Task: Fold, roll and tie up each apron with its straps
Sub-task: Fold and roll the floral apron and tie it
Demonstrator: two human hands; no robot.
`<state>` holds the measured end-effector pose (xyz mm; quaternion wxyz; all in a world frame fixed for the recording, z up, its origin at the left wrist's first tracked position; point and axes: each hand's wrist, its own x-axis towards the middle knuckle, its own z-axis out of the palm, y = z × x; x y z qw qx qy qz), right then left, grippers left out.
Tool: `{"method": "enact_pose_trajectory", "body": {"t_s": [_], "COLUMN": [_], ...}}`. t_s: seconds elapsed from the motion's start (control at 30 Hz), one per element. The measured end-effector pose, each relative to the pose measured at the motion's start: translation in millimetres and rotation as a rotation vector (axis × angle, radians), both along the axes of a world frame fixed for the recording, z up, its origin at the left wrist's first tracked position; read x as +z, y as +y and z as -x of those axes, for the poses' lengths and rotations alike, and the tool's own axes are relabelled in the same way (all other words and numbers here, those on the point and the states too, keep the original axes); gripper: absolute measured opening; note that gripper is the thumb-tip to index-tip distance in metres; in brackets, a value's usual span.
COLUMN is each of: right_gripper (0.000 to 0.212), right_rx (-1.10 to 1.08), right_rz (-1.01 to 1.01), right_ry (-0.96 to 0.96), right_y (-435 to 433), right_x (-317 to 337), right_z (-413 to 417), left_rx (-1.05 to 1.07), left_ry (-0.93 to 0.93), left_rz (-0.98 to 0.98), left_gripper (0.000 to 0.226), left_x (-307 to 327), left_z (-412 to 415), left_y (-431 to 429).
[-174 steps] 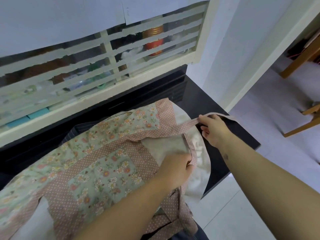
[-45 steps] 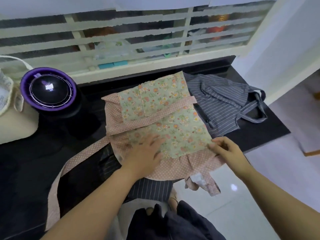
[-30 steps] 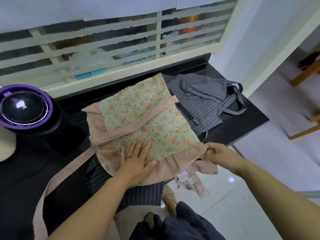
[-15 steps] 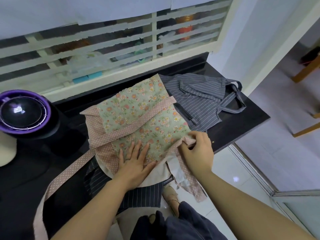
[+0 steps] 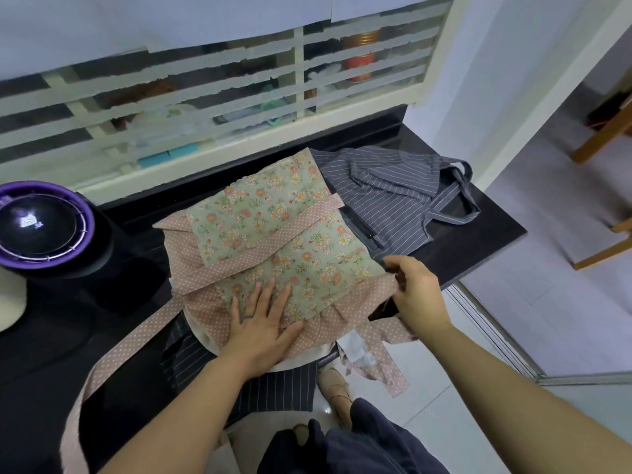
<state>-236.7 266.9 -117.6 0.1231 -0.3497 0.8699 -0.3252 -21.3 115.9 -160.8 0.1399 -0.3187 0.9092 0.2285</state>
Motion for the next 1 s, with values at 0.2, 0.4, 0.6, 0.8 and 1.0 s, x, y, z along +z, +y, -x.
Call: {"method": "enact_pose_trajectory", "body": {"t_s": [0.2, 0.4, 0.6, 0.8, 1.0], "right_gripper": [0.030, 0.026, 0.041, 0.026, 0.020], "right_rx": [-0.189, -0.665, -1.012, -0.958, -0.778], "right_rz": [0.039, 0.104, 0.333, 0.502, 0.173], "right_ry": [-0.088, -0.612, -1.141, -1.404, -1.058], "right_y": [3, -36, -37, -39, -38], "right_x": [-11, -3, 10, 22, 18], "right_z": [-20, -26, -8, -15, -14], "left_rx": [-0.003, 0.008, -0.003, -0.014, -0.023], "left_ry": [-0.001, -0.023, -0.007, 0.009, -0.006], "left_rz": [0.007, 0.012, 0.017, 0.011, 0.021], "left_gripper": [0.113, 0.108, 0.110, 0.117, 0.118], "left_x": [0, 0, -2, -4, -3], "left_z": [0, 1, 0, -1, 0], "left_y": [1, 1, 0, 0, 0]}}
